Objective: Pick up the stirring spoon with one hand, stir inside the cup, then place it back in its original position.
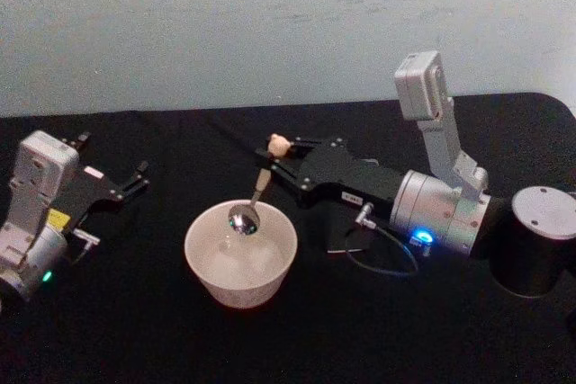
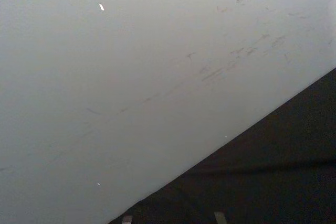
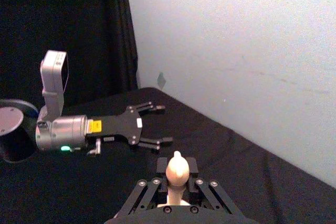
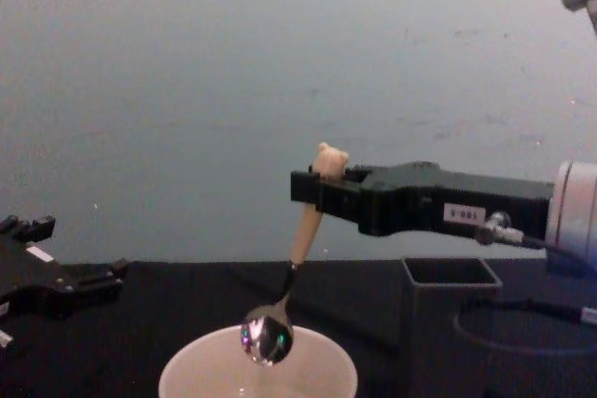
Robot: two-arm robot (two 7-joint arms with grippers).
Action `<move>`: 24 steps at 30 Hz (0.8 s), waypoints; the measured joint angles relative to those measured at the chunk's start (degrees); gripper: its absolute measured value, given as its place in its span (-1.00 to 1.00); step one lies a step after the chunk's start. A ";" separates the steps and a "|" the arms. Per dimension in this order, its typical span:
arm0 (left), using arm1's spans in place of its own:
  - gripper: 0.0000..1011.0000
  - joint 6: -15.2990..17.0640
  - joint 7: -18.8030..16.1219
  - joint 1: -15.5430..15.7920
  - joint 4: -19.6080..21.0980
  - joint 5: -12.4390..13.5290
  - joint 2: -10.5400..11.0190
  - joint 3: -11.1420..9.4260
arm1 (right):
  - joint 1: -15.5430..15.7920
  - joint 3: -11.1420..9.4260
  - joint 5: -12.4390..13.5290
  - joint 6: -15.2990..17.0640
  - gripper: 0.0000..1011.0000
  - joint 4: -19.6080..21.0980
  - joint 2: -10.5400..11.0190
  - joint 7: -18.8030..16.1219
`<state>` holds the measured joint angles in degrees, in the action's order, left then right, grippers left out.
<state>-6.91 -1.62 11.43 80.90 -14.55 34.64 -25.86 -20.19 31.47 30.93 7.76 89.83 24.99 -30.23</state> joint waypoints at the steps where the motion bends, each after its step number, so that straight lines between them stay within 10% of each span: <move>1: 0.98 0.00 0.00 0.00 0.00 0.00 0.00 0.00 | -0.09 -0.12 0.21 -0.08 -0.59 0.11 -0.03 0.09; 24: 0.98 0.00 0.00 0.00 0.00 0.00 0.00 0.00 | -0.14 -0.51 1.78 -0.85 -0.59 1.10 0.88 0.57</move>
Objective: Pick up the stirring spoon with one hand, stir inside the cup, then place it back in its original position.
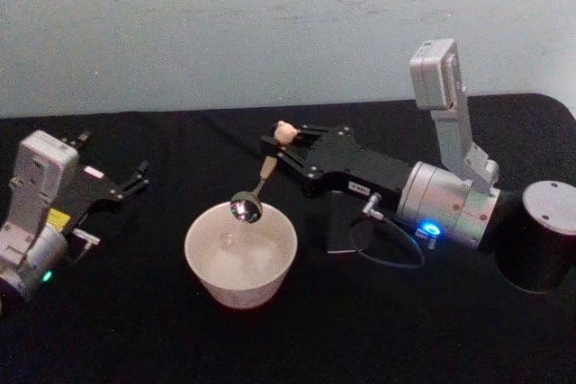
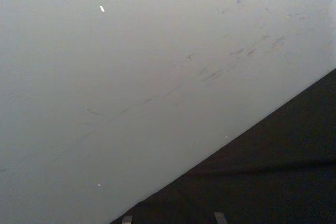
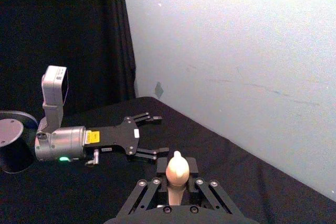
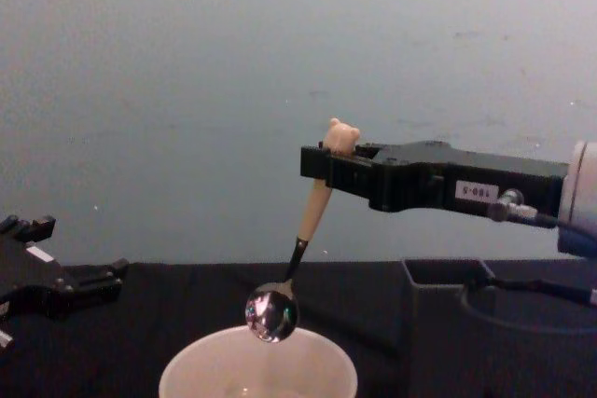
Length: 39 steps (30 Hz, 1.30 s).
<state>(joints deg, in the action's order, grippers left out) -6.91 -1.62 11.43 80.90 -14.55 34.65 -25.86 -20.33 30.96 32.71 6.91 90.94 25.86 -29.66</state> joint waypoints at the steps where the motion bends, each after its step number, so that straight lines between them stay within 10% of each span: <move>1: 0.98 0.00 0.00 0.00 0.00 0.00 0.00 0.00 | 0.00 -0.02 0.04 -0.03 -0.59 0.01 0.03 0.00; 39: 0.98 0.00 0.00 0.00 0.00 0.00 0.00 0.00 | 2.02 -4.43 5.42 -1.12 -0.59 1.76 2.71 1.11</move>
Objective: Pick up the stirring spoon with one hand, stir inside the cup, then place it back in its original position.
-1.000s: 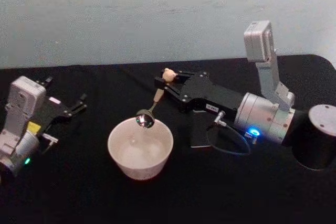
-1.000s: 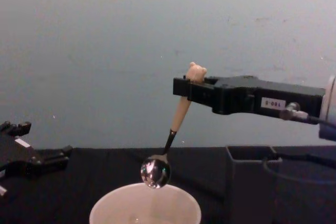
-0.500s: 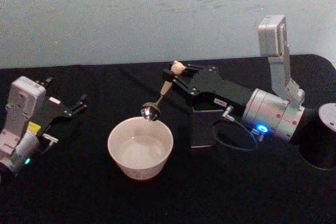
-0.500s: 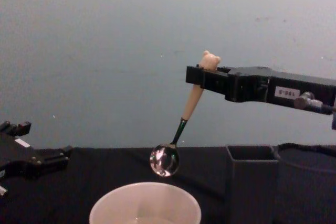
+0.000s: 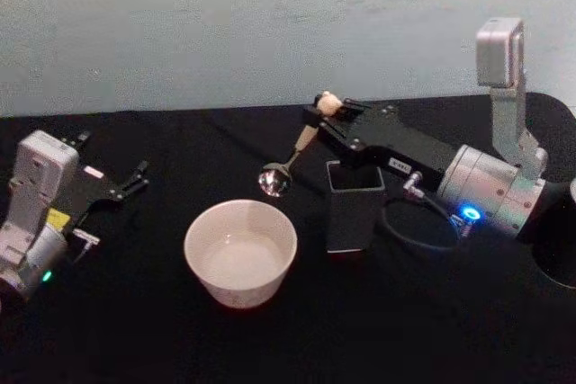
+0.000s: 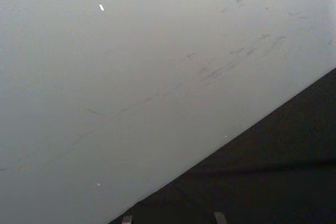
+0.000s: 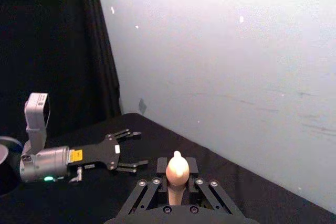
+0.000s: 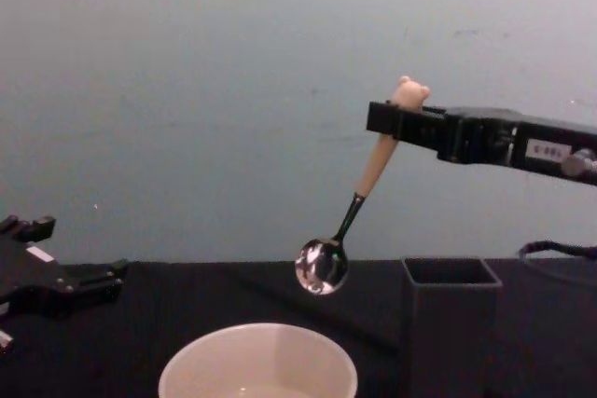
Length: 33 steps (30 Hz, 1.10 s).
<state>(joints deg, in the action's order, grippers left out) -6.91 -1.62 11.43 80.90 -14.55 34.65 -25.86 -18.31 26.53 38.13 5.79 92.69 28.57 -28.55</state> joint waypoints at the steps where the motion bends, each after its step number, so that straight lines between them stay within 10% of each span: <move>1: 0.98 0.00 0.00 0.00 0.00 0.00 0.00 0.00 | 0.05 -0.13 0.19 -0.03 -0.59 -0.01 0.03 0.06; 33: 0.98 0.00 0.00 0.00 0.00 0.00 0.00 0.00 | 0.40 -4.31 4.61 -1.40 -0.59 -1.34 1.99 0.85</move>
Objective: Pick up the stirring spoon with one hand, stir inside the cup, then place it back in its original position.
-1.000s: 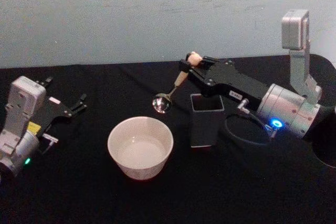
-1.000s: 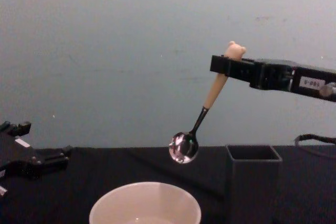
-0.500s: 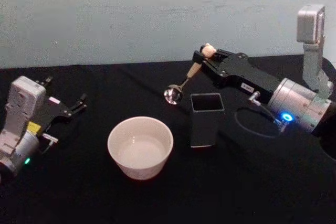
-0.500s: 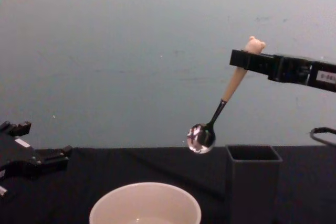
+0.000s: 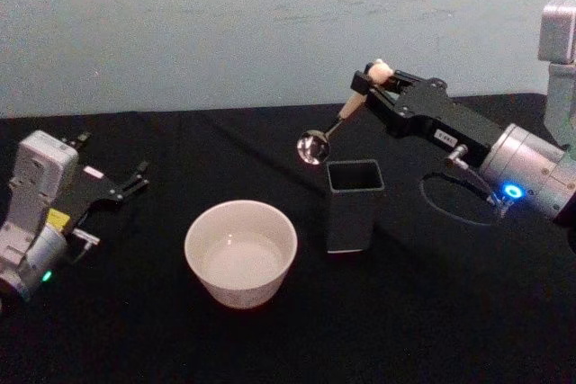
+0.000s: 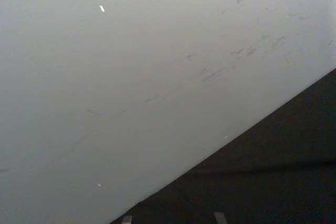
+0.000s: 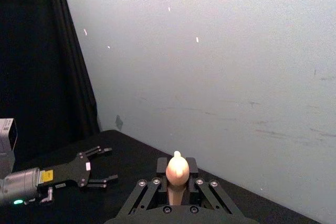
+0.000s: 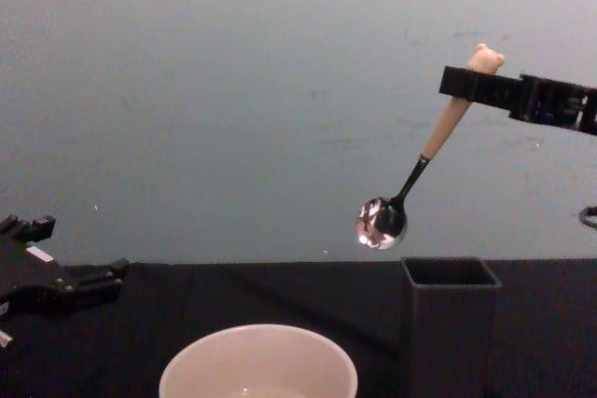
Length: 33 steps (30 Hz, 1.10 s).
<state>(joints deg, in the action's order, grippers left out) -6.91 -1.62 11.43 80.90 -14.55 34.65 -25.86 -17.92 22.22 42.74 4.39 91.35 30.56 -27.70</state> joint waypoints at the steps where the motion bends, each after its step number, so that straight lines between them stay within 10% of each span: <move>1: 0.98 0.00 0.00 0.00 0.00 0.00 0.00 0.00 | 0.08 -0.09 0.15 -0.01 -0.59 0.13 0.09 -0.01; 33: 0.98 0.00 0.00 0.00 0.00 0.00 0.00 0.00 | 4.33 -3.62 3.57 -1.58 -0.59 2.46 5.76 -1.63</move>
<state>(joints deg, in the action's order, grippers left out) -6.91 -1.62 11.43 80.90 -14.55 34.65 -25.86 -13.59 18.60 46.31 2.82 93.81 36.32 -29.34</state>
